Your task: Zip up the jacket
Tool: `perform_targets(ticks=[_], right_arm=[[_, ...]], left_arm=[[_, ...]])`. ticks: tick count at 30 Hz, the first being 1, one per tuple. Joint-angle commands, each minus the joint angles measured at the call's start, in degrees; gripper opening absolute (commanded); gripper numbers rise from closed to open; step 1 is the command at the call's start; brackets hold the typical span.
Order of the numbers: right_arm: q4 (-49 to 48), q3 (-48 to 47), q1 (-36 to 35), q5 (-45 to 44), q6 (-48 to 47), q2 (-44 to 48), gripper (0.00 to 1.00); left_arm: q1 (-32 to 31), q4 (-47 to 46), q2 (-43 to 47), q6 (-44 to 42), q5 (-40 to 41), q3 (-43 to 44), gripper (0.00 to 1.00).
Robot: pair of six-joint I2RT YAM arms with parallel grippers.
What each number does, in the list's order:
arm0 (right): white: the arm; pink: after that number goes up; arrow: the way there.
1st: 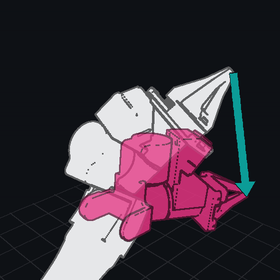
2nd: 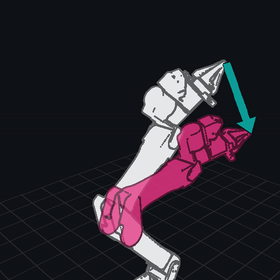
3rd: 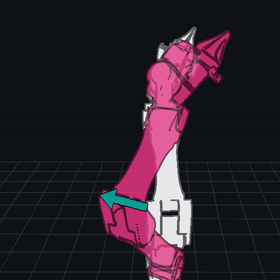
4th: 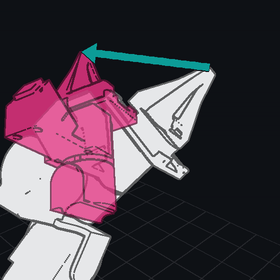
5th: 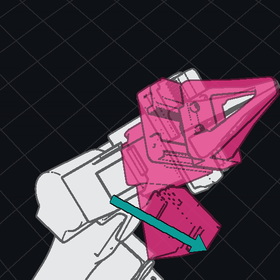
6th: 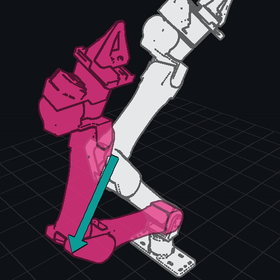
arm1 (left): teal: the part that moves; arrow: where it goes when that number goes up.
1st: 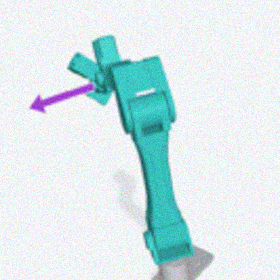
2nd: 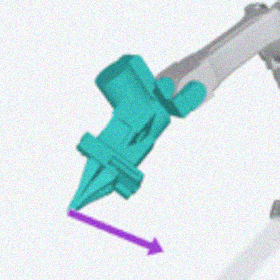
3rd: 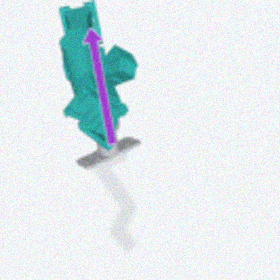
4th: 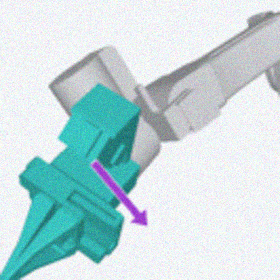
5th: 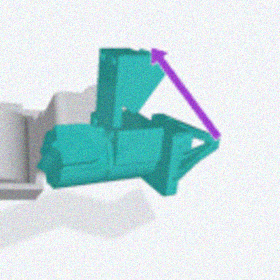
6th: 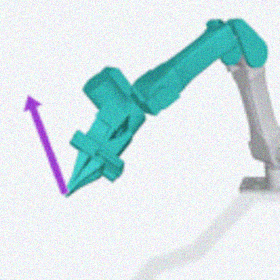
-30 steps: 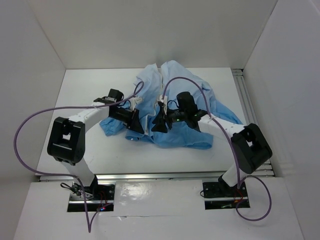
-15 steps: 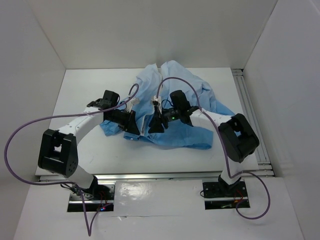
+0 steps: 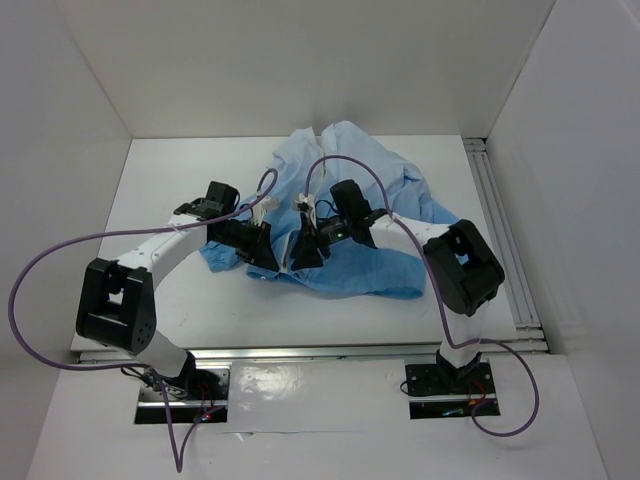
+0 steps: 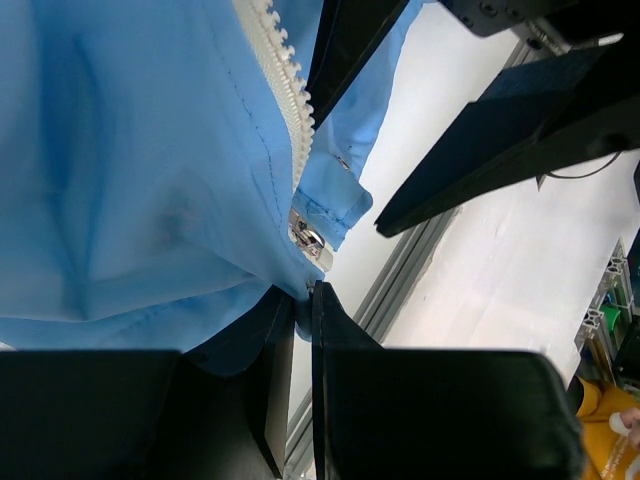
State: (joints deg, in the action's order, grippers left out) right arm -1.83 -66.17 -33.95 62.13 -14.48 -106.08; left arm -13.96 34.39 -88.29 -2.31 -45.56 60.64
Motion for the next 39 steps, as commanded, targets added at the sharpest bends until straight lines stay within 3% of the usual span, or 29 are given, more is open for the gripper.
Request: perform_targets(ticks=[1,5,19,27,34,39], right_arm=[[-4.0,-1.9,-1.3,-0.4,1.8,-0.3,0.56],[-8.2,-0.4,-1.9,-2.3,3.8,-0.3,0.59],[-9.4,-1.0,-2.4,-3.7,5.0,-2.5,0.6],[-8.9,-1.0,-3.0,-2.2,4.4,-1.9,0.45],[-9.5,0.1,-3.0,-2.9,4.4,-0.2,0.25],[-10.1,0.6,-3.0,-3.4,4.9,0.4,0.22]], left_arm=[[0.3,0.4,2.1,0.5,-1.5,0.0,0.0],[0.3,0.4,2.6,-0.1,-2.6,0.0,0.0],[0.3,0.4,4.3,-0.1,-2.6,-0.5,0.0],[0.3,0.4,4.3,-0.1,-2.6,-0.5,0.0],[0.3,-0.2,4.3,-0.1,-2.1,-1.1,0.0],[0.3,-0.2,4.3,-0.1,-2.1,-1.6,0.0]])
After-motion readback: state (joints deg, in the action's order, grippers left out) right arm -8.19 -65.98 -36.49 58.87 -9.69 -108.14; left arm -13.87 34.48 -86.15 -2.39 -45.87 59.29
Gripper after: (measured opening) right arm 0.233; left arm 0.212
